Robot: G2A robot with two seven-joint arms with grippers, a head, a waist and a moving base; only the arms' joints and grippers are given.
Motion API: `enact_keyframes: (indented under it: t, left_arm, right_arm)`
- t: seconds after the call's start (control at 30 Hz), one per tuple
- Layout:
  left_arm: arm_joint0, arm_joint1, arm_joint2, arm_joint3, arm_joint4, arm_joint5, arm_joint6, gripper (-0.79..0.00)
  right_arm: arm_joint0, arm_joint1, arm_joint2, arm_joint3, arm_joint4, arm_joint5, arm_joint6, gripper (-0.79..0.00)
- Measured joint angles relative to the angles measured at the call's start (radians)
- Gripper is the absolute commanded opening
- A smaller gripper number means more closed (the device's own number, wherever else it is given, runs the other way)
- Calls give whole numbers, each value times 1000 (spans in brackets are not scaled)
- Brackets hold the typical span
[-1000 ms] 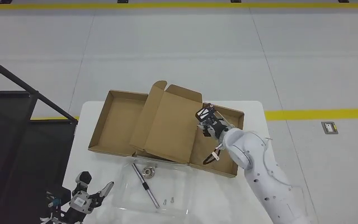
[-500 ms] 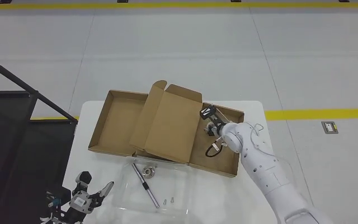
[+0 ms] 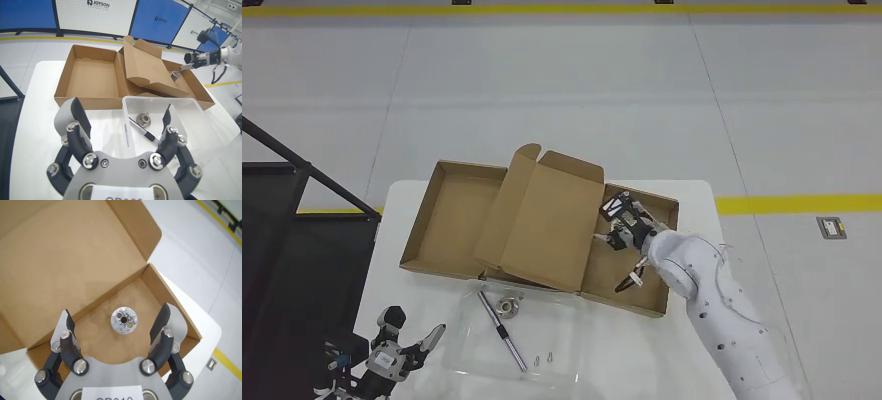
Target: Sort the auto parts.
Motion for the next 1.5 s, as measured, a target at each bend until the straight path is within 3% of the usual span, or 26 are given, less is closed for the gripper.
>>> enact_keyframes:
  t: [0.13, 0.27, 0.5, 0.83, 0.97, 1.0, 1.07, 1.2, 1.5]
  left_arm:
    - [0, 0, 0, 0, 0, 0, 0, 0]
    - [0, 0, 0, 0, 0, 0, 0, 0]
    - [0, 0, 0, 0, 0, 0, 0, 0]
    - [0, 0, 0, 0, 0, 0, 0, 0]
    - [0, 0, 0, 0, 0, 0, 0, 0]
    - [0, 0, 0, 0, 0, 0, 0, 0]
    - [0, 0, 0, 0, 0, 0, 0, 0]
    - [0, 0, 0, 0, 0, 0, 0, 0]
    - [0, 0, 0, 0, 0, 0, 0, 0]
  right_arm:
    - [-208, 26, 23, -352, -77, -76, 46, 0]
    - [-280, 32, -51, -501, -151, -173, 82, 0]
    - [-253, 18, -301, -473, -267, -331, 131, 0]
    - [-254, 19, -287, -473, -265, -330, 129, 0]
    - [-252, 19, -341, -451, -331, -371, 99, 0]
    - [-250, 17, -358, -441, -349, -369, 104, -46]
    - [-244, 9, -400, -417, -375, -362, 123, -209]
    - [-228, -7, -465, -370, -389, -352, 173, -400]
    - [-136, -54, -517, -189, -263, -369, 303, -425]
